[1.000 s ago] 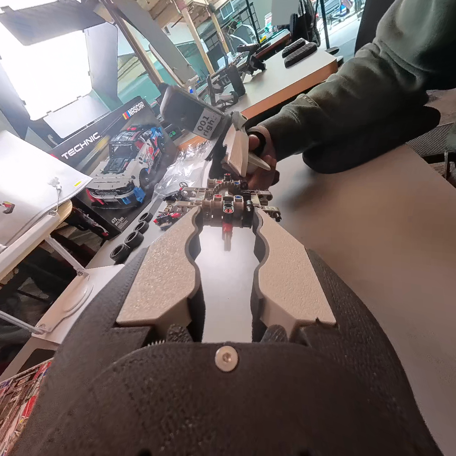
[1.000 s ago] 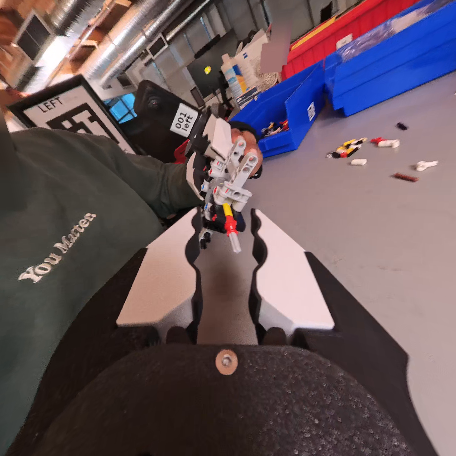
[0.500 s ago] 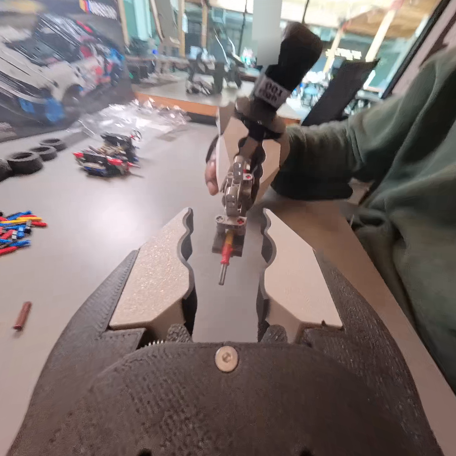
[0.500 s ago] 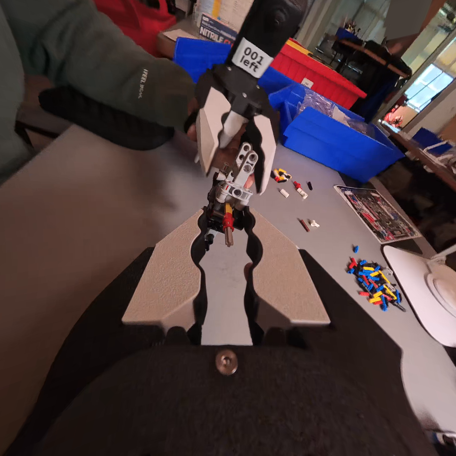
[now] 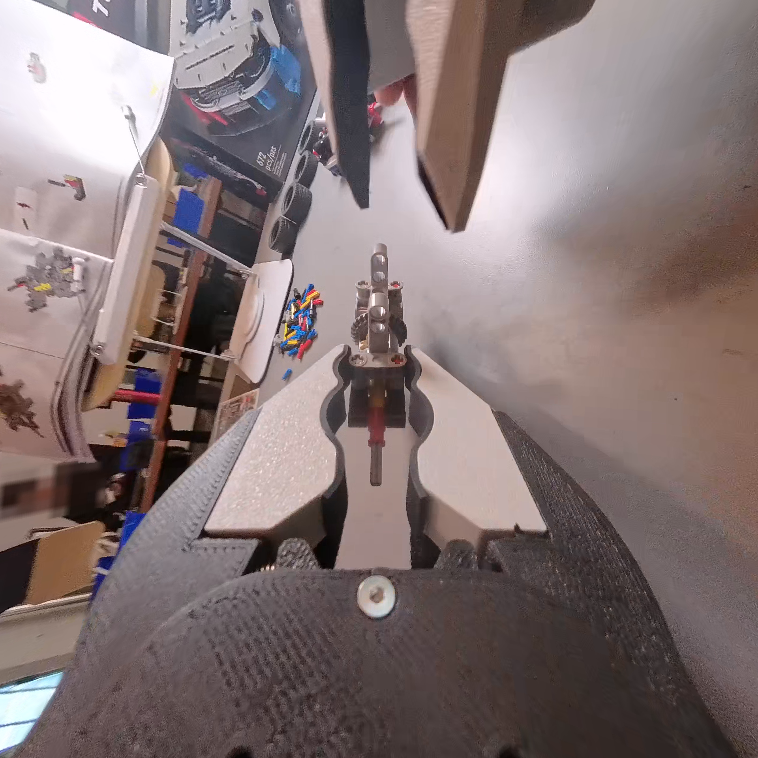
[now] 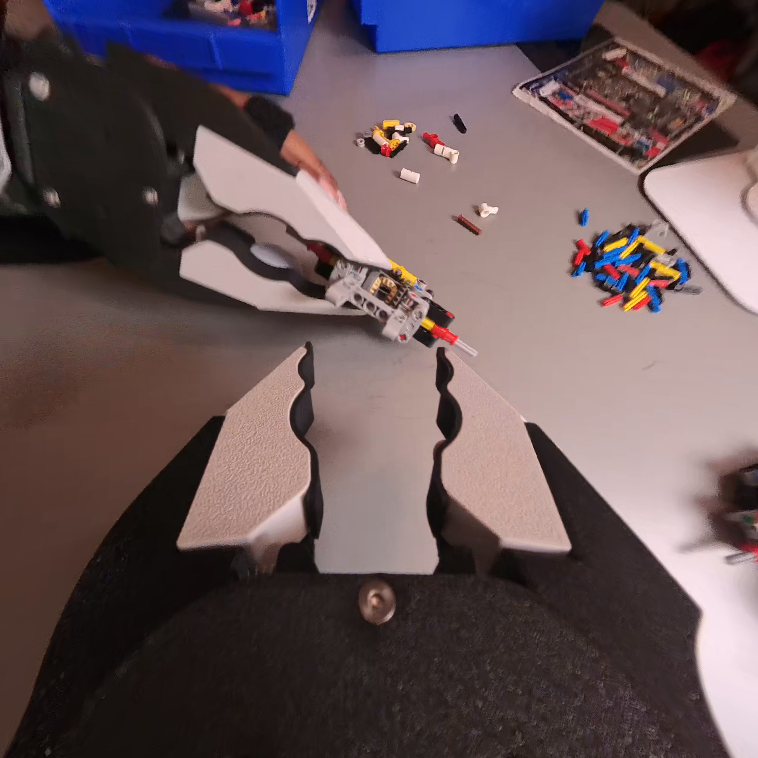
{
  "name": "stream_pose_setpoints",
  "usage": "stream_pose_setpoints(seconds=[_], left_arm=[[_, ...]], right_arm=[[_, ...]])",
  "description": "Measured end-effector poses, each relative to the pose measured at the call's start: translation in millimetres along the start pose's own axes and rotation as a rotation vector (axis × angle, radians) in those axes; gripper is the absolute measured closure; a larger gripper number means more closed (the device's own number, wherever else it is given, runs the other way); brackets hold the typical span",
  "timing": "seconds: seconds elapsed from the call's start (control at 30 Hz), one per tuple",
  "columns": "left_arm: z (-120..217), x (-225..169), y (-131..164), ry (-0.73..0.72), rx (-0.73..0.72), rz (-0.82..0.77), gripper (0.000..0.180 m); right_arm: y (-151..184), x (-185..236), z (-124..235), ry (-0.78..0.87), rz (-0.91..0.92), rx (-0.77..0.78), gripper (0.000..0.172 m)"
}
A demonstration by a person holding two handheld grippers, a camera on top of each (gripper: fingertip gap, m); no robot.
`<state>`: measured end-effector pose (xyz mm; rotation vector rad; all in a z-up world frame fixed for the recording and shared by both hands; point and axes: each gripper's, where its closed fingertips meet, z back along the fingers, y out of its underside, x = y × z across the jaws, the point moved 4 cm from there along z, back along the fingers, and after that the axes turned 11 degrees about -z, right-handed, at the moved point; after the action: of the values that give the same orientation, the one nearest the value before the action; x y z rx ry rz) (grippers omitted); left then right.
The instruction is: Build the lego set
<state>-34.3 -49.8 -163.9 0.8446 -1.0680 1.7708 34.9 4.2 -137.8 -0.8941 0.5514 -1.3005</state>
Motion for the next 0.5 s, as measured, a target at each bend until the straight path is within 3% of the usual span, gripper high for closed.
stream_pose_setpoints(seconds=[0.1, 0.17, 0.4, 0.43, 0.47, 0.5], left_arm=[[-4.4, -3.3, -6.4, -0.040, 0.047, -0.081, 0.156], [-7.5, -8.9, -8.7, -0.029, 0.078, -0.117, 0.156], [-8.9, -18.1, -9.6, -0.006, 0.099, -0.190, 0.156], [-8.5, -20.5, -11.5, 0.020, 0.071, -0.184, 0.155], [-7.8, -23.7, -13.5, 0.065, 0.033, -0.156, 0.154], [-6.4, -27.0, -14.9, 0.129, -0.008, -0.096, 0.152]], right_arm=[[8.5, 0.1, -15.1, 0.039, -0.123, 0.047, 0.110], [9.1, 0.9, -20.3, 0.032, -0.203, 0.032, 0.126], [19.4, 1.7, -24.8, -0.006, -0.239, 0.093, 0.132], [22.2, 1.2, -24.9, -0.010, -0.215, 0.111, 0.137], [23.7, -0.2, -24.1, -0.016, -0.169, 0.113, 0.162], [25.7, -1.3, -22.6, -0.037, -0.109, 0.117, 0.162]])
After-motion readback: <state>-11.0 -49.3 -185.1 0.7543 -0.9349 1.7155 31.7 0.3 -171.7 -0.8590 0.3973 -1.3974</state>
